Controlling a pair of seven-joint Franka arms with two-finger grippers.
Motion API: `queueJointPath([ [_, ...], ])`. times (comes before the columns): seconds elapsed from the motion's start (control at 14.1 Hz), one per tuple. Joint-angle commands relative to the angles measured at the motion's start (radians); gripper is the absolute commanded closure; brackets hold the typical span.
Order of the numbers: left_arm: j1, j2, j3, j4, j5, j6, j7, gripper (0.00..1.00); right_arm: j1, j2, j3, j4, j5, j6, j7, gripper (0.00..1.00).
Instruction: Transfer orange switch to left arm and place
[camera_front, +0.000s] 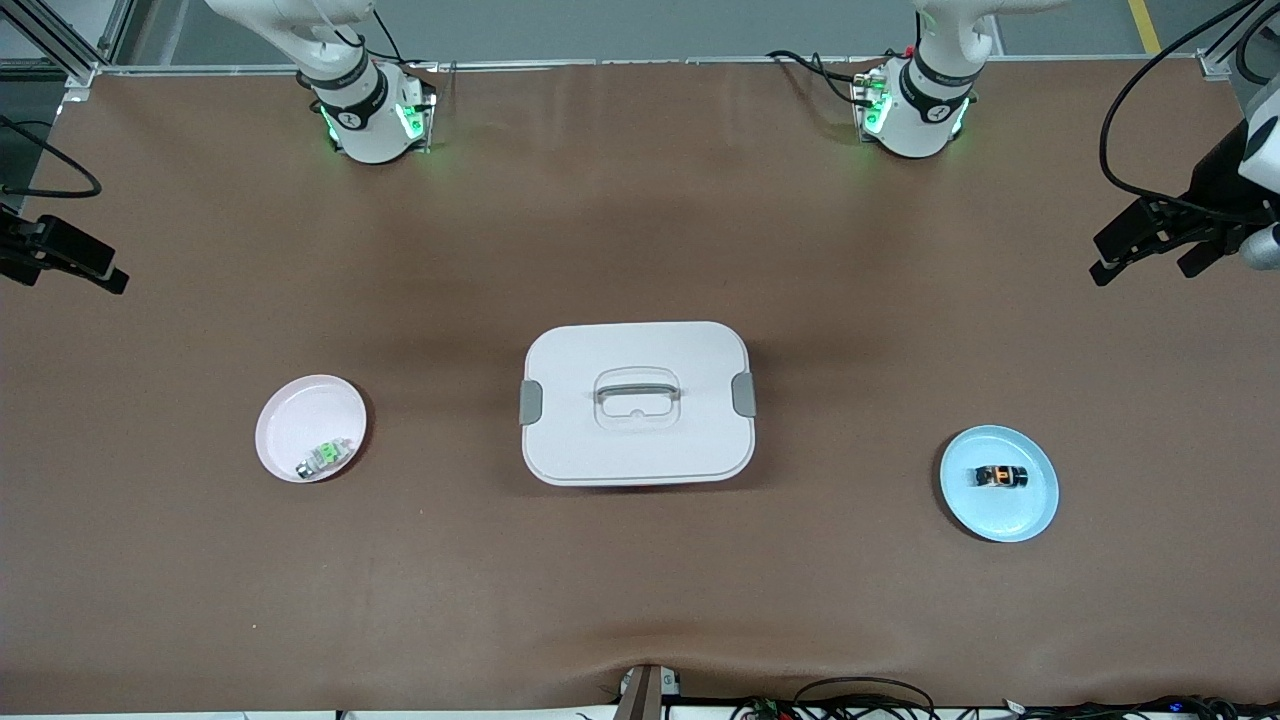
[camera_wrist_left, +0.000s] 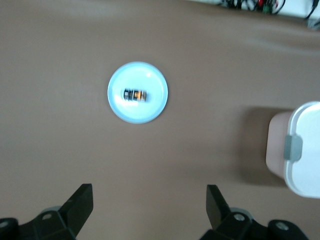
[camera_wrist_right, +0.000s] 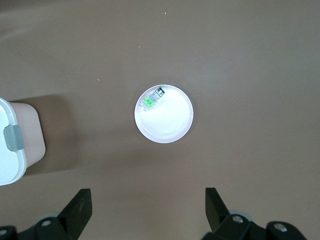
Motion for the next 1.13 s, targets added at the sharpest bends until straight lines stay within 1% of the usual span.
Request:
queueJointPath([
  [0.0, -0.001, 0.084, -0.001, 0.128, 0.034, -0.121, 0.086, 0.00, -0.013, -0.009, 0.012, 0.006, 0.013, -0.021, 0.006, 0.00],
  [0.5, 0.004, 0.083, -0.002, 0.117, 0.025, -0.131, 0.083, 0.00, -0.015, -0.011, 0.009, 0.003, 0.009, -0.028, 0.004, 0.00],
  [0.64, 0.002, 0.086, -0.002, 0.119, 0.026, -0.129, 0.085, 0.00, -0.013, -0.025, 0.012, 0.000, 0.004, -0.036, 0.011, 0.00],
  [1.06, -0.003, 0.097, -0.001, 0.130, 0.031, -0.129, 0.088, 0.00, -0.013, -0.026, 0.012, -0.003, 0.004, -0.038, 0.012, 0.00],
])
